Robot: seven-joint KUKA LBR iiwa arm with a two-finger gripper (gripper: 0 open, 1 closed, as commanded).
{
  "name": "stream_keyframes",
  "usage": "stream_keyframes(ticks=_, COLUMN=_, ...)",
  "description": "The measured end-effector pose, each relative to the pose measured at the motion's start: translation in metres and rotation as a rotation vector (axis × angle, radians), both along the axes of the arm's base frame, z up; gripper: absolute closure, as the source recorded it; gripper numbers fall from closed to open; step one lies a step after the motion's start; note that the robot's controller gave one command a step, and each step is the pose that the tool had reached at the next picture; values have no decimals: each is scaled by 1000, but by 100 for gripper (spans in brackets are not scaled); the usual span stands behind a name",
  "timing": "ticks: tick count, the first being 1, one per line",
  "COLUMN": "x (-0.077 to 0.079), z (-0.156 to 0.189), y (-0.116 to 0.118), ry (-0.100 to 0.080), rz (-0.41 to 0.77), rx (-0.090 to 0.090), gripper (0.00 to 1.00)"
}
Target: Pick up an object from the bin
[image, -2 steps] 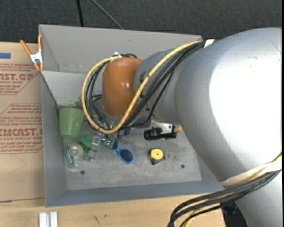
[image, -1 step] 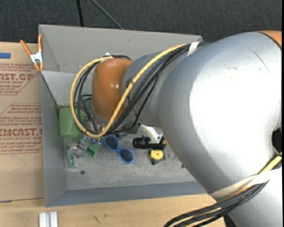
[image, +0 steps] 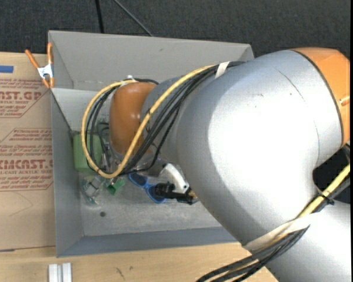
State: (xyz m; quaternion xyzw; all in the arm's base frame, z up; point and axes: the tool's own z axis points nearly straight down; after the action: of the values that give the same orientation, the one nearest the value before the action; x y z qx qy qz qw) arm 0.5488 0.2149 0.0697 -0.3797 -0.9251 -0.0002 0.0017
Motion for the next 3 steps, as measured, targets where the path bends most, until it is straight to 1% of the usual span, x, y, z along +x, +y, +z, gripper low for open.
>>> stream_keyframes(ticks=1, x=0, z=0, y=0, ry=-1, rz=0, rx=0, gripper=0)
stream_keyframes(ticks=2, x=1, z=1, y=1, ry=-4, rz=1, rx=1, gripper=100)
stream_keyframes(ticks=3, x=2, z=44, y=1, ry=-5, rz=3, rx=0, gripper=100)
